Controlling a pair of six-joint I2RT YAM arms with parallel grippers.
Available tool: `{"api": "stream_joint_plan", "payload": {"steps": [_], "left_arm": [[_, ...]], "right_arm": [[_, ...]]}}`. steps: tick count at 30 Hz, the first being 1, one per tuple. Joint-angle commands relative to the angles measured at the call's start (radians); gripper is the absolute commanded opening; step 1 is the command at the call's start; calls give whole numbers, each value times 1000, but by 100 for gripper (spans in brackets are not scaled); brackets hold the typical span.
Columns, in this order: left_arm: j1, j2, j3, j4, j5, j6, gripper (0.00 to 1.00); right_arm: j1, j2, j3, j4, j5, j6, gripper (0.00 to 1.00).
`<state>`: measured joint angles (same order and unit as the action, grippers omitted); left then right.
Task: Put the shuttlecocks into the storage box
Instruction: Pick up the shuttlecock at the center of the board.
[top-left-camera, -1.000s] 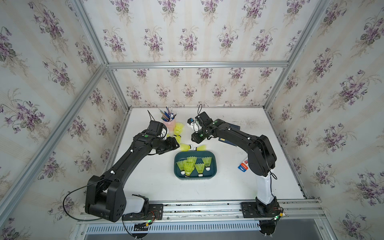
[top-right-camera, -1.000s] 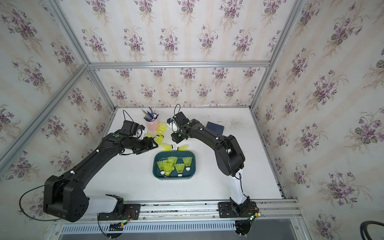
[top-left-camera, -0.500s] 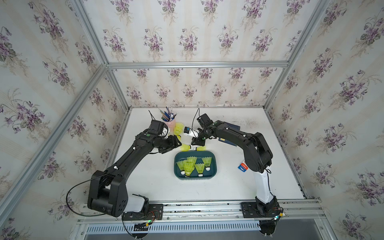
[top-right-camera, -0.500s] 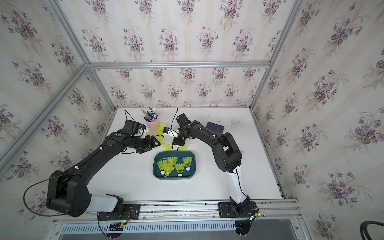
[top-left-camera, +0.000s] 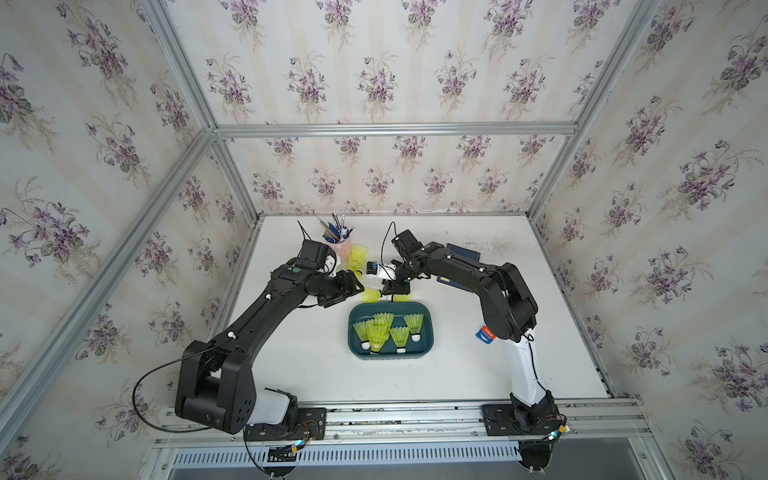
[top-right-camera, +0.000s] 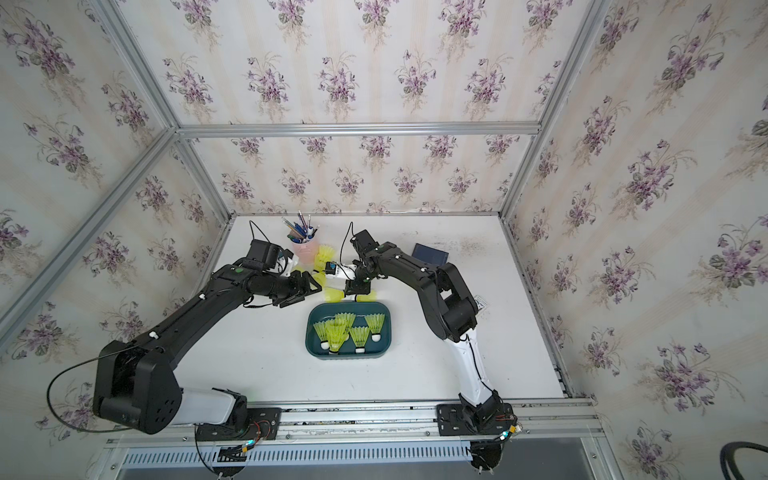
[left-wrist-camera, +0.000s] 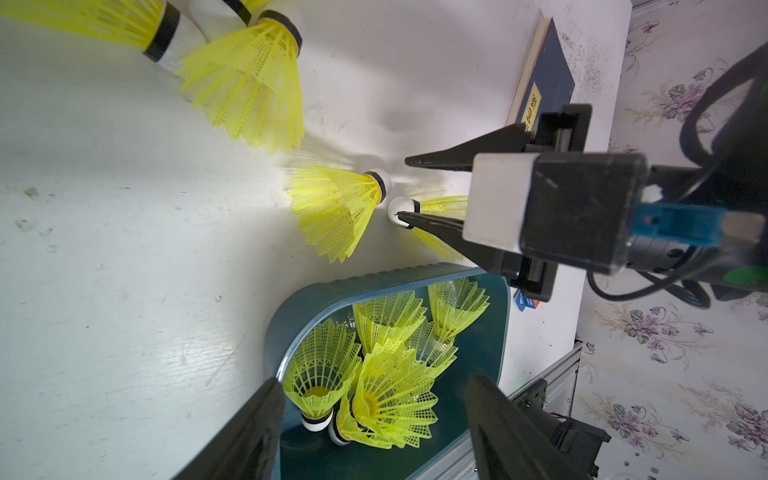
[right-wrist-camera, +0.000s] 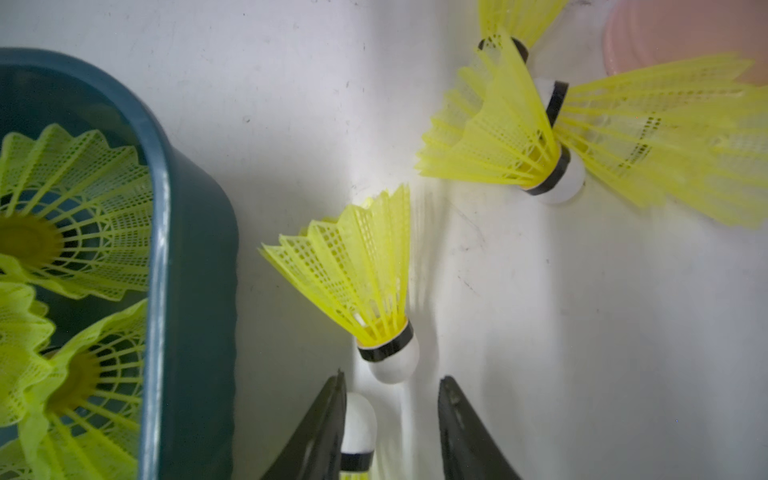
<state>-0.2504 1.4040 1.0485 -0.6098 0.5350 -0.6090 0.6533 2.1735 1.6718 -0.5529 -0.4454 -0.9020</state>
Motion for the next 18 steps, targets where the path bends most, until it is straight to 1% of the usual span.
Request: {"api": "stream_joint_plan", "payload": {"steps": [1, 6, 11, 18], "left_arm": [[0, 3, -7, 16, 13, 5, 73], [0, -3, -20, 13, 12, 3, 73], [0, -15, -28, 9, 12, 2, 73], [0, -26, -33, 8, 11, 1, 73]], "right_arm": [[2, 10, 2, -14, -16, -24, 42], [9, 30, 2, 1, -6, -22, 44], [22, 49, 2, 42, 57, 2, 45], [37, 69, 12, 64, 73, 17, 45]]}}
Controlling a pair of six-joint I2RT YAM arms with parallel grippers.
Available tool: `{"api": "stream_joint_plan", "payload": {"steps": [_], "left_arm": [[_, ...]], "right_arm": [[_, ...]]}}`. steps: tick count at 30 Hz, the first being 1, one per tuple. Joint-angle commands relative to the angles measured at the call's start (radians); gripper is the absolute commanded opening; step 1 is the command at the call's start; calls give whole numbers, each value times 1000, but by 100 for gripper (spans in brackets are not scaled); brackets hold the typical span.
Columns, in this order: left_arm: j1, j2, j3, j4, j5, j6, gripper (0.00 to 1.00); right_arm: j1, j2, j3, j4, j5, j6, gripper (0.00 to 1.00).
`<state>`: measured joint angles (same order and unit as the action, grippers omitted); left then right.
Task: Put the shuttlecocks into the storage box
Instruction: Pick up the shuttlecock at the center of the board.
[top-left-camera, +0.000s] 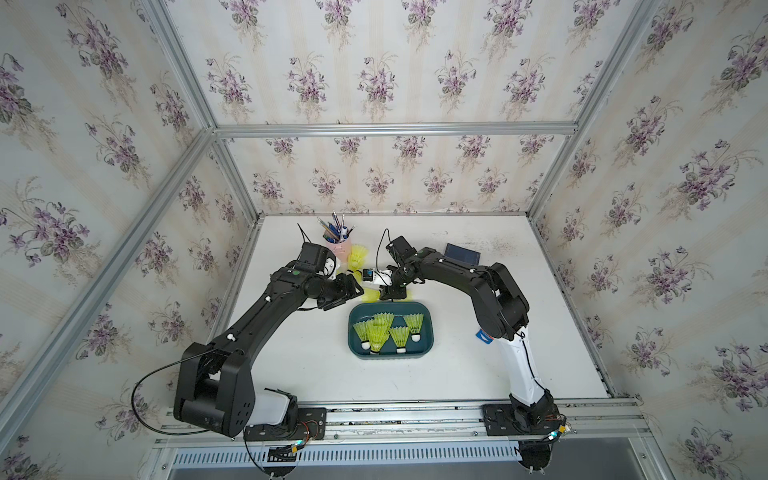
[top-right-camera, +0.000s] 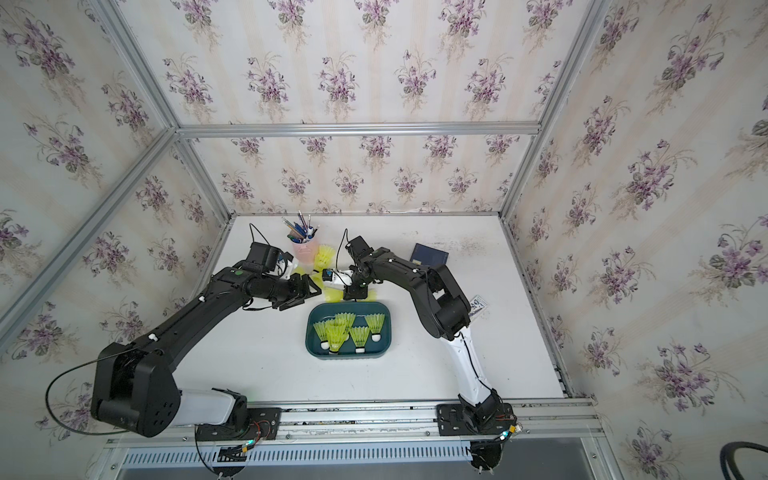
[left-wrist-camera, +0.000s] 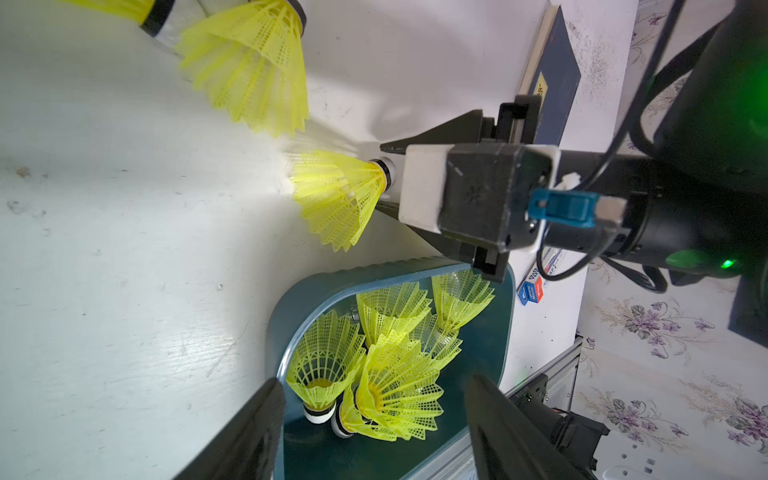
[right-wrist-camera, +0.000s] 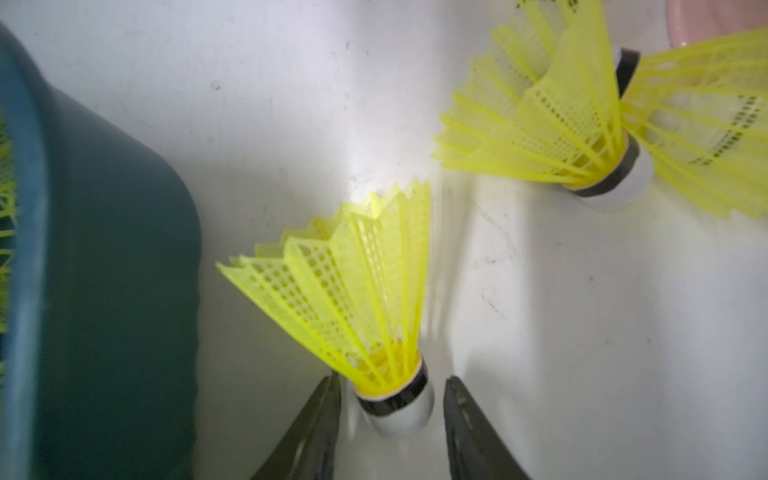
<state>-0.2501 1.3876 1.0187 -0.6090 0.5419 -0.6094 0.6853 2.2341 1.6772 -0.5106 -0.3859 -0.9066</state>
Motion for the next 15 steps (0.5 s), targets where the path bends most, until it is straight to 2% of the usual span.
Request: {"api": "stream_joint_plan", "payload": {"steps": [1, 15], "left_arm": [[-1, -10, -5, 5, 4, 1, 73], [1, -15, -11, 8, 4, 4, 73]], "right_arm": [[6, 11, 7, 27, 14, 30, 45], [14, 24, 19, 32, 33, 81, 31]]}}
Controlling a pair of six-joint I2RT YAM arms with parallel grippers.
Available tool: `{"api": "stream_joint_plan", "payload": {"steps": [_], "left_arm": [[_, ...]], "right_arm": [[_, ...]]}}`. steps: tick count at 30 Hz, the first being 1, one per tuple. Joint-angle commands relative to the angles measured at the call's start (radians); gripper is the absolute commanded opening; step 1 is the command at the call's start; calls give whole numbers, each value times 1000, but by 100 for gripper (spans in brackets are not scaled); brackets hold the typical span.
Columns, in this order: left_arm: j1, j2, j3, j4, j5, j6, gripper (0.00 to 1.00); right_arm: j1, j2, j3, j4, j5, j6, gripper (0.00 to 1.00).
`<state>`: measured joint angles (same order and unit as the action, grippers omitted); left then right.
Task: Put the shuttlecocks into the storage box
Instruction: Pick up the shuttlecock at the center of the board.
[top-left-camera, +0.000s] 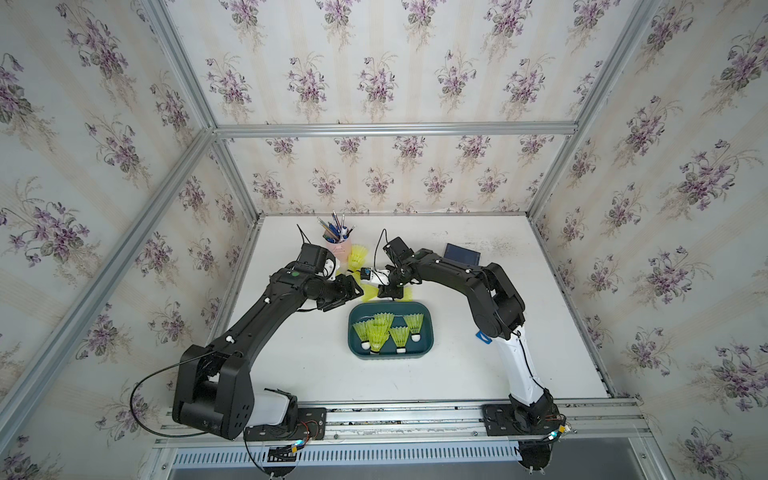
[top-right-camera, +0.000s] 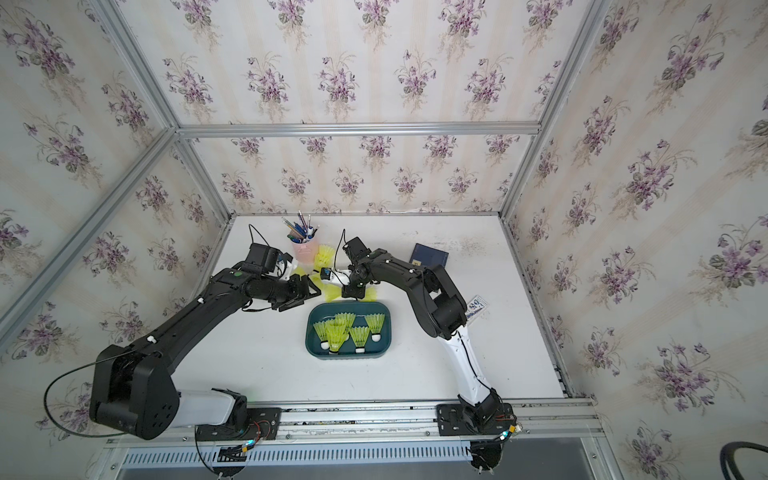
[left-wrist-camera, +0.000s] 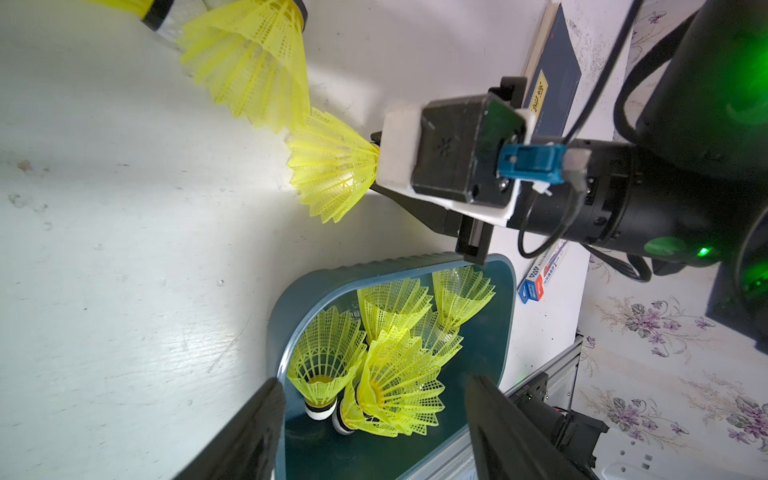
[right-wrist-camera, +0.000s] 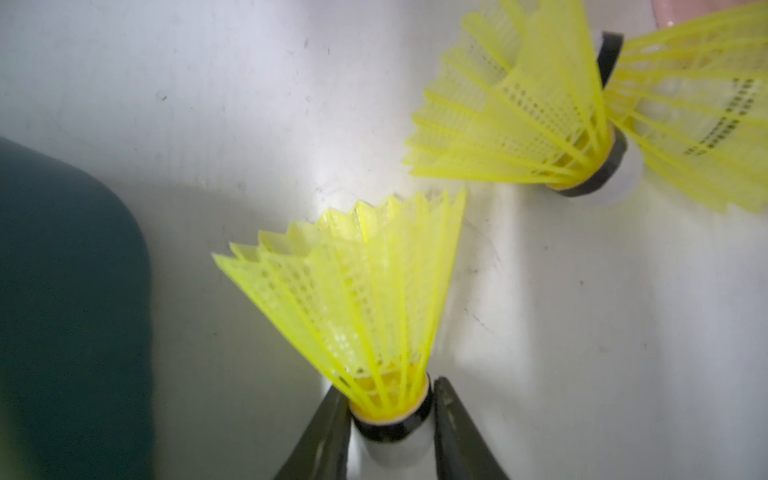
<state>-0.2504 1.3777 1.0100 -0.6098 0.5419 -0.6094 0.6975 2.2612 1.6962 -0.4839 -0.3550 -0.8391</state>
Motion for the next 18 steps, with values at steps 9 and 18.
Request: {"api": "stream_joint_plan", "payload": {"steps": [9, 18], "left_arm": [[-2, 0, -8, 21, 7, 3, 73], [-6, -8, -14, 22, 6, 2, 73]], "right_arm": [[4, -47, -25, 18, 5, 21, 16], [4, -141, -89, 31, 10, 52, 12]]}}
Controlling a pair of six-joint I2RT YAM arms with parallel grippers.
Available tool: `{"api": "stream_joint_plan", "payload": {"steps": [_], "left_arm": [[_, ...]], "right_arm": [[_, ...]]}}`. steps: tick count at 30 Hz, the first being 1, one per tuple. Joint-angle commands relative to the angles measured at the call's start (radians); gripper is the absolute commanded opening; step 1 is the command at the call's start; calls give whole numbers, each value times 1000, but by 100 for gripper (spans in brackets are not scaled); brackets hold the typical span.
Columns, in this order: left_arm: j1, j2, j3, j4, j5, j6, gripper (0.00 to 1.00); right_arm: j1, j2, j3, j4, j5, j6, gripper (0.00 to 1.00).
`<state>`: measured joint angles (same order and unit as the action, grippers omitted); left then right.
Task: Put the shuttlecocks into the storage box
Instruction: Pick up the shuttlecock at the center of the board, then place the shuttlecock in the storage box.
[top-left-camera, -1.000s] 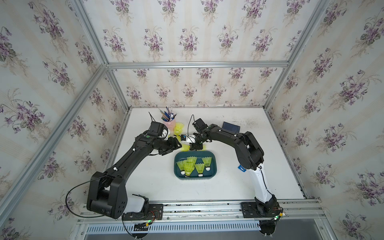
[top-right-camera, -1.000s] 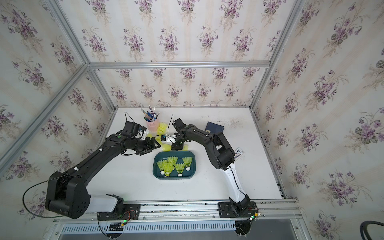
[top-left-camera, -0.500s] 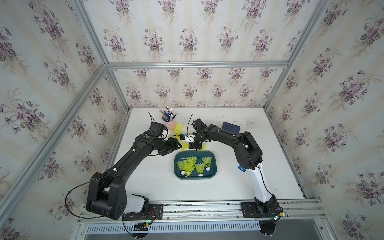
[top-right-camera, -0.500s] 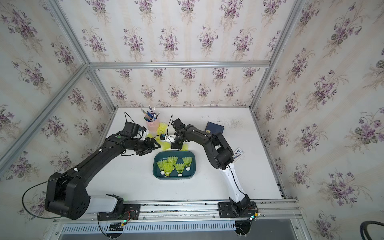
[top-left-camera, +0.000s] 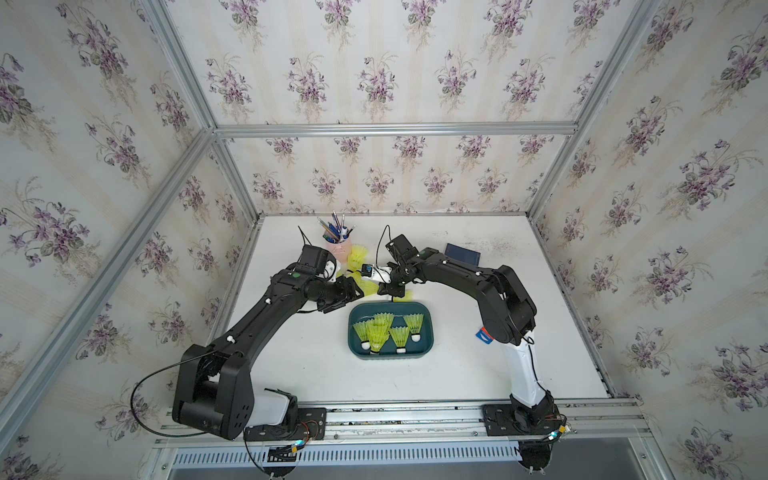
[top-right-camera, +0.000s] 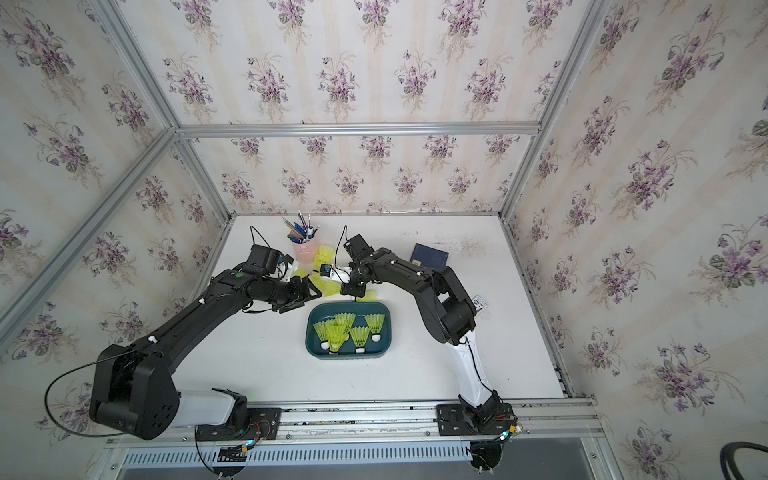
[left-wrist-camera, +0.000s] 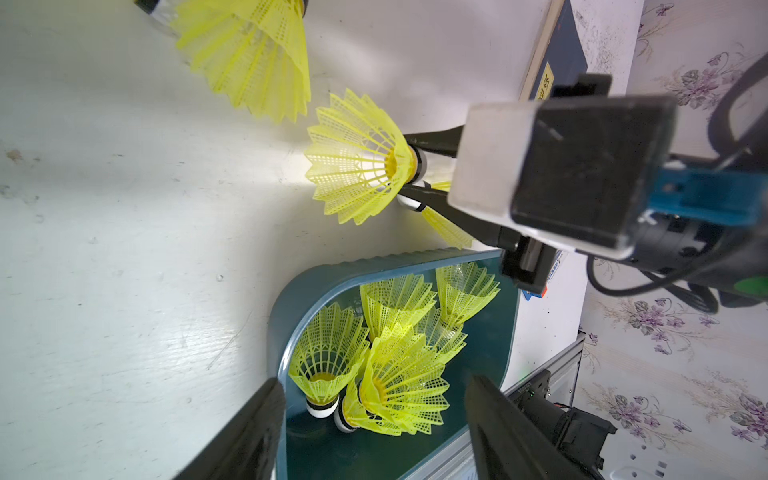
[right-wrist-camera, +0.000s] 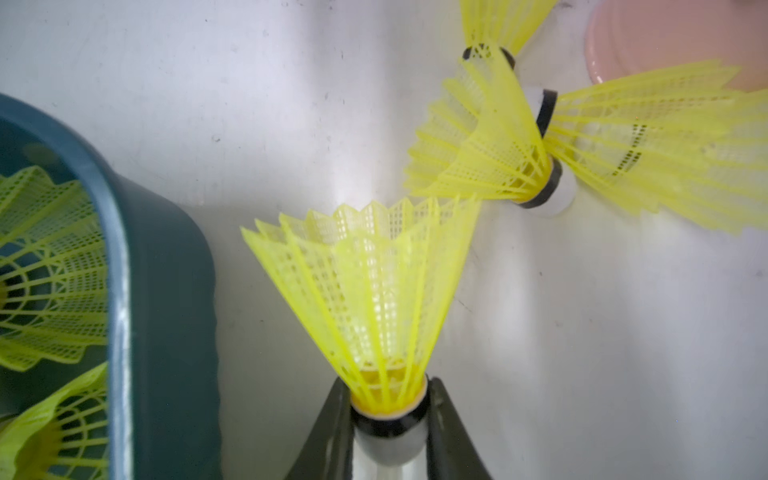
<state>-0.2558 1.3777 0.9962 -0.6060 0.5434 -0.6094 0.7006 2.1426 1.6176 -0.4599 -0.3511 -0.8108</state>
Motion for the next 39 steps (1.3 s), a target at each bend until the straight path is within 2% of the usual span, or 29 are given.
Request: {"api": "stream_joint_plan", "payload": {"steps": [1, 6, 10, 16, 25, 31, 39], "left_arm": [[-3, -8, -2, 21, 6, 3, 73], [-18, -28, 1, 32, 11, 6, 73], [-38, -55, 1, 31, 12, 17, 73], [-70, -108, -13, 10, -1, 42, 73], [-154, -193, -46, -21, -15, 102, 73], [-262, -224, -60, -38, -55, 122, 73], [-376, -272, -79, -50, -95, 120, 73]], "right_arm": [[1, -34, -19, 8, 7, 31, 12], [-2, -97, -65, 27, 15, 99, 13], [-6, -158, -104, 48, 10, 207, 13], [-12, -281, -209, 129, 15, 444, 13], [-9, -541, -452, 240, 38, 892, 12], [32, -708, -580, 211, 127, 1166, 13], [205, -881, -703, 97, 354, 1501, 14]]}}
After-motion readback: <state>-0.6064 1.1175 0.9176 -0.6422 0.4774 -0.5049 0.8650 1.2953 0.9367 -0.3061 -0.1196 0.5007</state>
